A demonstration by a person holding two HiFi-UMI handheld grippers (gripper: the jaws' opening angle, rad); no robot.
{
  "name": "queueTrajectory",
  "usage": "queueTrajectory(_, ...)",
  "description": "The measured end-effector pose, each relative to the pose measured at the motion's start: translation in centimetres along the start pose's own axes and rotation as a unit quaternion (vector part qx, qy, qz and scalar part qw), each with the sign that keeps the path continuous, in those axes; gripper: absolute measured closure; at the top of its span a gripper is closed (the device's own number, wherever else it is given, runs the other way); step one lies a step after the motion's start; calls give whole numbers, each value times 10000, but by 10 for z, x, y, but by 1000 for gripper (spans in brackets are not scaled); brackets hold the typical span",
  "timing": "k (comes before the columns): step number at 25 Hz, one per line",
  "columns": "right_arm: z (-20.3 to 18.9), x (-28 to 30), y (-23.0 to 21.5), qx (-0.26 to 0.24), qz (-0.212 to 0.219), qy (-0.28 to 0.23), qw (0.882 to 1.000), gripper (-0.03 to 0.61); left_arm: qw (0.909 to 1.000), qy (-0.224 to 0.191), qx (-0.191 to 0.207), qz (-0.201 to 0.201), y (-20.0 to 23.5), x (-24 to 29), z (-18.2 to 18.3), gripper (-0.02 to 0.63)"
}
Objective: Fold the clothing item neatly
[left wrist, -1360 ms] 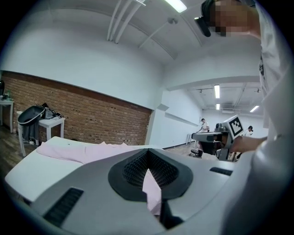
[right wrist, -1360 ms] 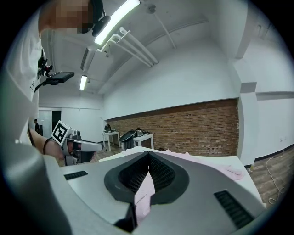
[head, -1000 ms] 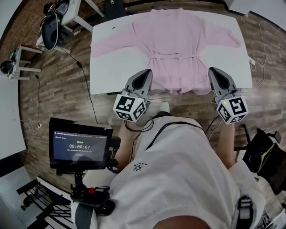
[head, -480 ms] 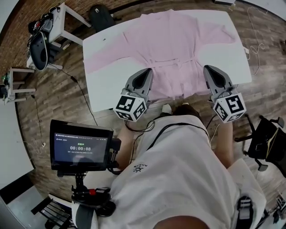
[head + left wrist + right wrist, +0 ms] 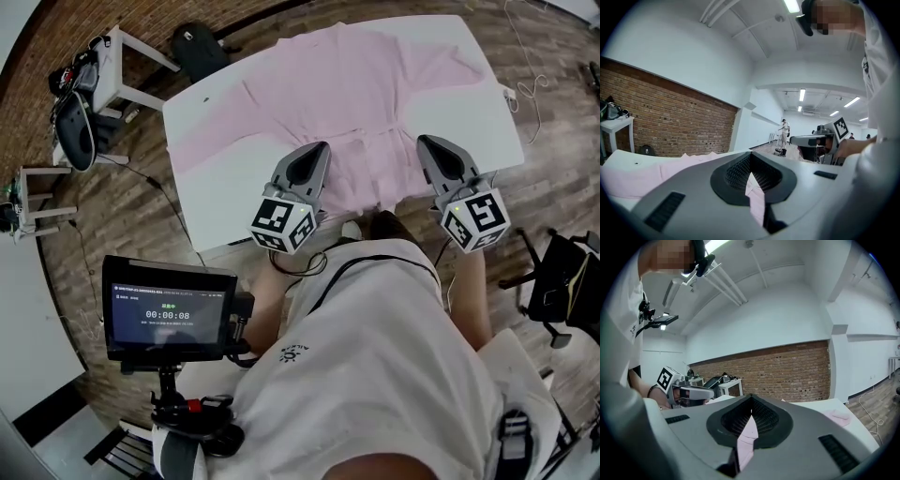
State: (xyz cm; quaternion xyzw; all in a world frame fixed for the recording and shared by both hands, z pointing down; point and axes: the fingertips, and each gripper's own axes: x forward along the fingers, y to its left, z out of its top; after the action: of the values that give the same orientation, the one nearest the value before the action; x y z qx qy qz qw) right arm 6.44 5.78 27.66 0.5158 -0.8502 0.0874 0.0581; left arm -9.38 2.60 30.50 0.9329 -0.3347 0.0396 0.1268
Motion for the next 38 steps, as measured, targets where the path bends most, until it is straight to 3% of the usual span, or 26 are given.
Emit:
queueTrajectory(5, -5, 29, -31, 64, -72, 53, 9999, 575, 9998, 95, -55, -193, 12, 44, 1, 611)
queueTrajectory(13, -12, 29, -92, -113, -439, 164, 9988, 575, 9972, 278, -34, -699, -17, 110, -5, 611)
queueTrajectory(25, -43, 29, -210, 311, -724, 342, 9963, 575, 9897, 689, -45, -1255, -61, 241, -24, 611)
queueTrajectory(38, -42, 20, -225, 287, -913, 376, 9947, 575, 9863, 689, 78, -1499, -83, 261, -17, 611)
